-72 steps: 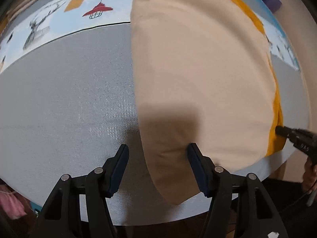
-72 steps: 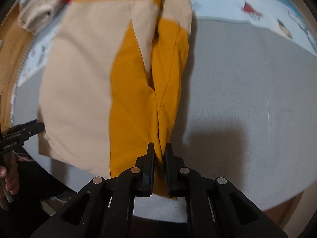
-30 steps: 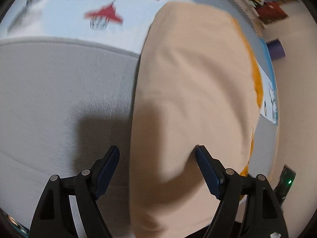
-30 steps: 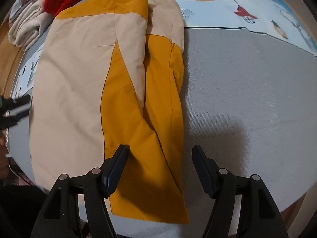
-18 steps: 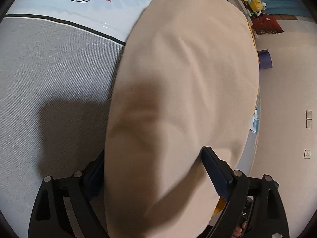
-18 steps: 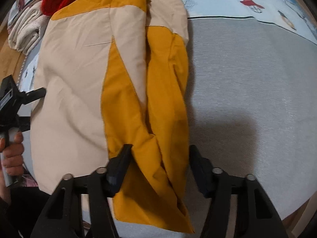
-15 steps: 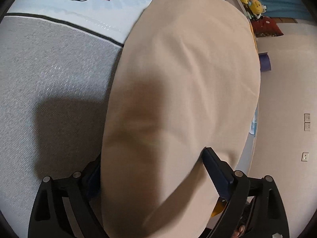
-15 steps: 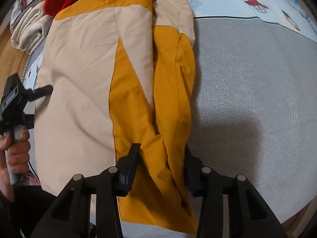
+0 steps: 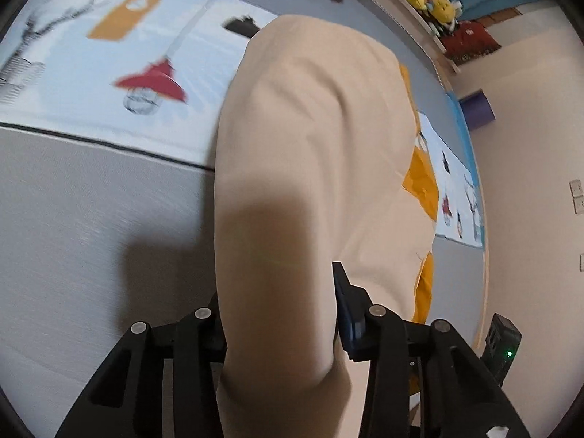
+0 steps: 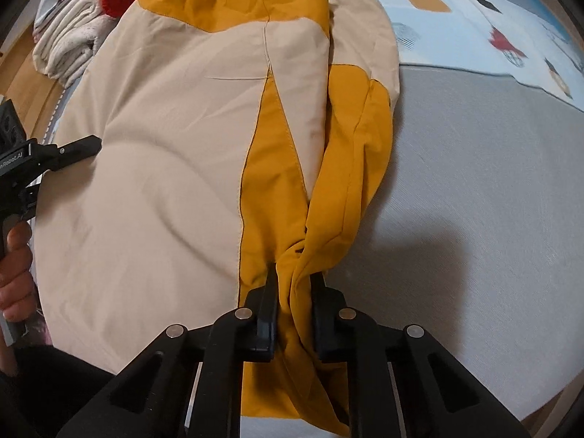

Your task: Fold large clothes

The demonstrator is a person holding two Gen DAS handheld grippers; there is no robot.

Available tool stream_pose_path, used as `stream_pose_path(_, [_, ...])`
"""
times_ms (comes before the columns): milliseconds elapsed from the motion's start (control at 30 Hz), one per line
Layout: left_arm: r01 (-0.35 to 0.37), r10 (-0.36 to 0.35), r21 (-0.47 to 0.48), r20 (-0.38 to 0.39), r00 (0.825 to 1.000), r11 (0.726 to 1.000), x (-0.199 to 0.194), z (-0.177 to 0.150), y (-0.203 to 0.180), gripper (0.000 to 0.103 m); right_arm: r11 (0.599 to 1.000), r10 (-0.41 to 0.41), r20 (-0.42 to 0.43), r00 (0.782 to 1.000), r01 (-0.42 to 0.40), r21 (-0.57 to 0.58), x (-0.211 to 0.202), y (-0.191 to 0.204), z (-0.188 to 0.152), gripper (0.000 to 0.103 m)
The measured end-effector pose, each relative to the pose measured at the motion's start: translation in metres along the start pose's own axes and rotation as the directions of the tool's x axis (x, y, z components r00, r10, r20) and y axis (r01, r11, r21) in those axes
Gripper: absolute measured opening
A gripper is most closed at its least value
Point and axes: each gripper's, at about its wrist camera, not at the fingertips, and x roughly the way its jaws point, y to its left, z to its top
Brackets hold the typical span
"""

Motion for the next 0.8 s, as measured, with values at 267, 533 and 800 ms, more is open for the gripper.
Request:
stream_pose_path(267, [-0.077, 0.083, -0.083, 0.071, 0.994, 0.994, -0.021, 0.023, 0.039, 0.042, 0.996, 0.029, 0.032, 0.999, -0.027, -0.081, 0.009, 0.065, 0.023, 0.014])
stream_pose_path(533, [-0.138, 0.155, -0.168, 0.097, 0.983, 0.976, -0.057, 0.024, 0.081, 0.047, 0.997, 0.035, 0.007, 0.999, -0.034, -0.066, 0.013, 0.076, 0.022, 0.026])
stream_pose_path(800, [-0.229, 0.239, 0.224, -0.018, 0.971, 0.947, -0.056, -0.031, 0.042, 0.048, 0.996, 0.012, -0.018, 1.000, -0.014, -0.088, 0.007, 0.061, 0.004, 0.034])
